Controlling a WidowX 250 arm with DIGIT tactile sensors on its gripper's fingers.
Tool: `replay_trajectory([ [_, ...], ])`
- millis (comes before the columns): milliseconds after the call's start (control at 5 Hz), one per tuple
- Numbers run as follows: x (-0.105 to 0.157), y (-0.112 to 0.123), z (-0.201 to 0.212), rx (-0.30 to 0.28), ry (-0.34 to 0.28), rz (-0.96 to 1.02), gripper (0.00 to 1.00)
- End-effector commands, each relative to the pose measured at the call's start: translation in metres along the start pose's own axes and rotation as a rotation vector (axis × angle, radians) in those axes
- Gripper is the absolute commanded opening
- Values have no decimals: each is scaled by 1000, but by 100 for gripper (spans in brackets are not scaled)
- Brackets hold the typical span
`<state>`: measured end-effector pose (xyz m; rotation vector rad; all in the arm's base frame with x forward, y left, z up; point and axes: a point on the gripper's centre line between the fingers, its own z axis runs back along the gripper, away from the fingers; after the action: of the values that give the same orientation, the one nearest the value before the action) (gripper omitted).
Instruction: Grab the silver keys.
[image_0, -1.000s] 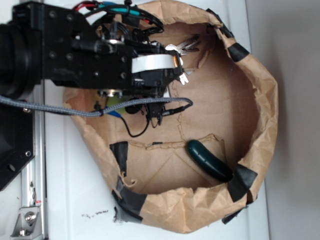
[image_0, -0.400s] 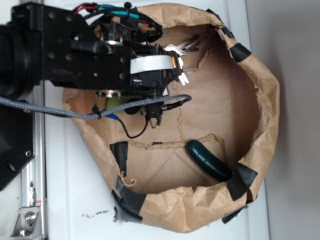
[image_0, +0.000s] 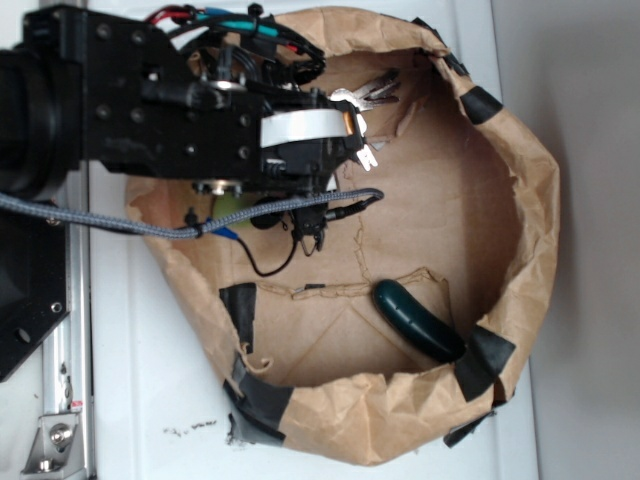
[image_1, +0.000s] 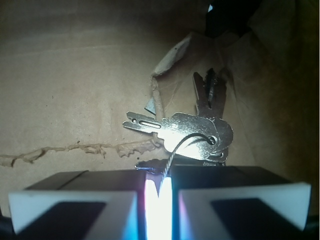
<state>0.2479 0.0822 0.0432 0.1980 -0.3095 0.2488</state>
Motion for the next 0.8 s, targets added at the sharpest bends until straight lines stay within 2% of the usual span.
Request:
replay_trajectory([
  [0, 11, -25, 70, -177, -94, -35, 0],
  [200, 17, -29, 99, -252, -119, -22, 0],
  [600, 17, -25, 80, -196, -114, -14, 0],
])
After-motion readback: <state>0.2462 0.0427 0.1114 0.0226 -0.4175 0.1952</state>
